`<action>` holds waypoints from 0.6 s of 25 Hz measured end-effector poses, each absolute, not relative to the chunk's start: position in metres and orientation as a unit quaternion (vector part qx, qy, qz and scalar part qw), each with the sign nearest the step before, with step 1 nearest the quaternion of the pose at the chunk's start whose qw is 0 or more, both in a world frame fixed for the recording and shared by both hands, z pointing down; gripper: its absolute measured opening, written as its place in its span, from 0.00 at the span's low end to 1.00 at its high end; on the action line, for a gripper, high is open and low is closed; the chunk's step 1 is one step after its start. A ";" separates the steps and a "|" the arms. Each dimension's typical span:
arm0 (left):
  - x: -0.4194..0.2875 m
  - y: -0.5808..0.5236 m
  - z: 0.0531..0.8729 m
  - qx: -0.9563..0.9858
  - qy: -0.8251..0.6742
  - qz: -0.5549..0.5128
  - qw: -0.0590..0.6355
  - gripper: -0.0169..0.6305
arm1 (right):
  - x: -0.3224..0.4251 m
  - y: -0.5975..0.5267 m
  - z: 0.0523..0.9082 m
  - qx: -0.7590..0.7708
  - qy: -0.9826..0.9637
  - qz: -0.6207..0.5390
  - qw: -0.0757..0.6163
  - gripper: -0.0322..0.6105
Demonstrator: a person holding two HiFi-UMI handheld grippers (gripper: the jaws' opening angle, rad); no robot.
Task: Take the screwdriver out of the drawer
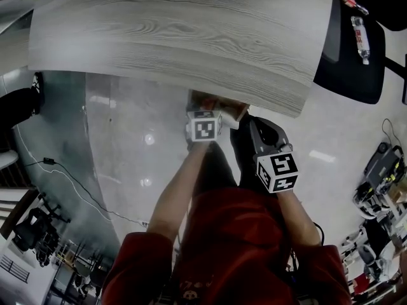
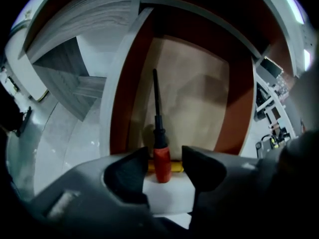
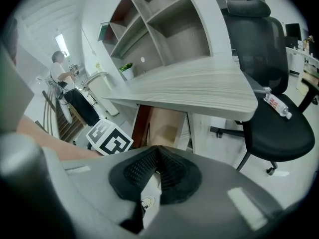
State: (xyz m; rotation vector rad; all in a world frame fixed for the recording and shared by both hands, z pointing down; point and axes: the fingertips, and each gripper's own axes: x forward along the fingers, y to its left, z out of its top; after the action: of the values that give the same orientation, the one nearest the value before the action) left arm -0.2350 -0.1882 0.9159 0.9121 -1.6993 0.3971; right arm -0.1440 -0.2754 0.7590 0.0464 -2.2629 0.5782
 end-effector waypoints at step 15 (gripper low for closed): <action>-0.240 -0.180 0.922 0.366 -0.710 0.205 0.567 0.17 | -0.141 -0.277 0.759 0.025 -0.889 0.232 0.393 0.05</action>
State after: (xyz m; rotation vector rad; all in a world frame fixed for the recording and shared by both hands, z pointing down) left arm -0.2398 -0.1801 0.9217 0.8594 -1.6678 0.4811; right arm -0.1406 -0.2772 0.7594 0.0646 -2.2574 0.5889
